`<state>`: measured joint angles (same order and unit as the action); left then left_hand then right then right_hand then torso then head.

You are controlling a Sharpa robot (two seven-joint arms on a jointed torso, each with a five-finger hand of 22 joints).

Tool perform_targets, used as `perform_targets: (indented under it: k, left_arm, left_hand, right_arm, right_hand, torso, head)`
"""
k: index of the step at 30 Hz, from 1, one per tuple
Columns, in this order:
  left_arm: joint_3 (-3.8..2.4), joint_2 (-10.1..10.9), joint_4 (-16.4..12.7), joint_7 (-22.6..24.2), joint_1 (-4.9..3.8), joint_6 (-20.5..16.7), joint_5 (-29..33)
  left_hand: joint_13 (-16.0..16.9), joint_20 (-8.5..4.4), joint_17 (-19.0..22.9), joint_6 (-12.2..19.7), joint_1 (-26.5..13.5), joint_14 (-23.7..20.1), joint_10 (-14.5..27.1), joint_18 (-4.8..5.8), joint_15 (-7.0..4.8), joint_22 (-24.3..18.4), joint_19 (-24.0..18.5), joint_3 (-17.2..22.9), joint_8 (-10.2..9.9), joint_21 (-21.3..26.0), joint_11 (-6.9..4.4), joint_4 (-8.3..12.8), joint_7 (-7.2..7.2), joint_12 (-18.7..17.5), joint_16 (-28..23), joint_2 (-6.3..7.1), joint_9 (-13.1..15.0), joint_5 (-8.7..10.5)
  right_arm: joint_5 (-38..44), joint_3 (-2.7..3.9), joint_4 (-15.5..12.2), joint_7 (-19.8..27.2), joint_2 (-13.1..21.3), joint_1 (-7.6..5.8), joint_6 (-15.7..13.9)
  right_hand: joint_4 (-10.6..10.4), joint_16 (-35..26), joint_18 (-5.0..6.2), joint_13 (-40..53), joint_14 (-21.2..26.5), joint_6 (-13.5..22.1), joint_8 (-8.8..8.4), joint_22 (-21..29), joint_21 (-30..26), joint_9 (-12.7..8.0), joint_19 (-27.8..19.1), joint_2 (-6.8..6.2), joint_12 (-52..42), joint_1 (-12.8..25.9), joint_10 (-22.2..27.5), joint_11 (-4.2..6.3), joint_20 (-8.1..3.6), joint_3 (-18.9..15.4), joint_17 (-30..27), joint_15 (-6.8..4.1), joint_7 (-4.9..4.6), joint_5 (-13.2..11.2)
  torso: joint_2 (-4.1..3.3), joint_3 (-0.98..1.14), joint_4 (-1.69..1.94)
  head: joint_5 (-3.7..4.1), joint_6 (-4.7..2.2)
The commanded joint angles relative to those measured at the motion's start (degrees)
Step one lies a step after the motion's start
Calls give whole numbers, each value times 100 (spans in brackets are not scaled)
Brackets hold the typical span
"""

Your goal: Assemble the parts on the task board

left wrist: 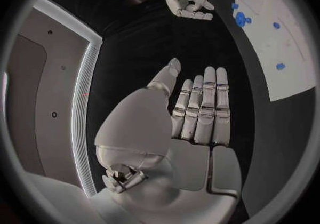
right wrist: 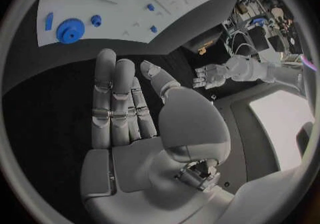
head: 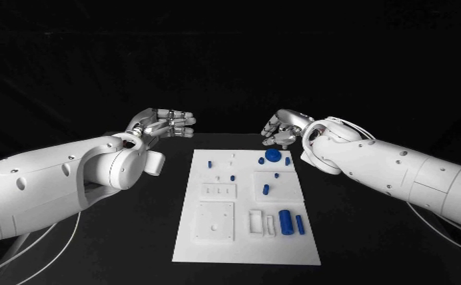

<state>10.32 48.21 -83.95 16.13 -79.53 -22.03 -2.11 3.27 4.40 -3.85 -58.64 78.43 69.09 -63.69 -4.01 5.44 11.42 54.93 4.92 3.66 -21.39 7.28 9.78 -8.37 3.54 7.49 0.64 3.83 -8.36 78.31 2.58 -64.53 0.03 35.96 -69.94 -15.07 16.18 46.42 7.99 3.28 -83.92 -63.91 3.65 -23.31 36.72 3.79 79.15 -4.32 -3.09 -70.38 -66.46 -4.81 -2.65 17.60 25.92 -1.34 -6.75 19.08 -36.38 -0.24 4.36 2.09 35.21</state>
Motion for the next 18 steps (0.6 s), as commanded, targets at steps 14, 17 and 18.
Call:
perform_targets:
  k: [14,17,18]
  left_arm:
    - [-23,194,-592,67,-147,119,-123]
    - [-23,187,-579,67,-149,124,-123]
    - [-24,180,-566,68,-149,127,-123]
  left_hand:
    - [8,41,2,60,-95,-82,97,14,37,-66,-108,-157,-9,-51,45,87,-23,-11,-38,-31,0,64]
    - [8,42,2,62,-95,-87,111,15,39,-74,-109,-163,-9,-52,49,87,-25,-10,-39,-30,0,67]
    - [8,43,2,62,-96,-89,120,15,41,-79,-110,-168,-8,-51,52,86,-25,-10,-39,-30,1,67]
  right_arm:
    - [1977,3,288,-702,-265,-42,350]
    - [2045,3,315,-727,-272,-38,413]
    - [2069,3,327,-736,-279,-34,458]
  right_hand:
    - [-42,349,153,4,83,129,-10,-508,-34,-8,45,-190,-21,-97,255,-36,61,172,-138,40,12,-330]
    - [-47,384,162,4,89,146,-10,-592,-77,-9,59,-206,-20,-124,283,-44,68,149,-156,45,6,-333]
    - [-48,397,166,4,96,152,-10,-639,-103,-9,66,-212,-21,-137,308,-49,70,132,-167,48,5,-336]
  torso:
    - [-353,-29,371]
    - [-386,-22,383]
    - [-400,-19,388]
  head:
    - [273,16]
    - [291,-2]
    - [305,-10]
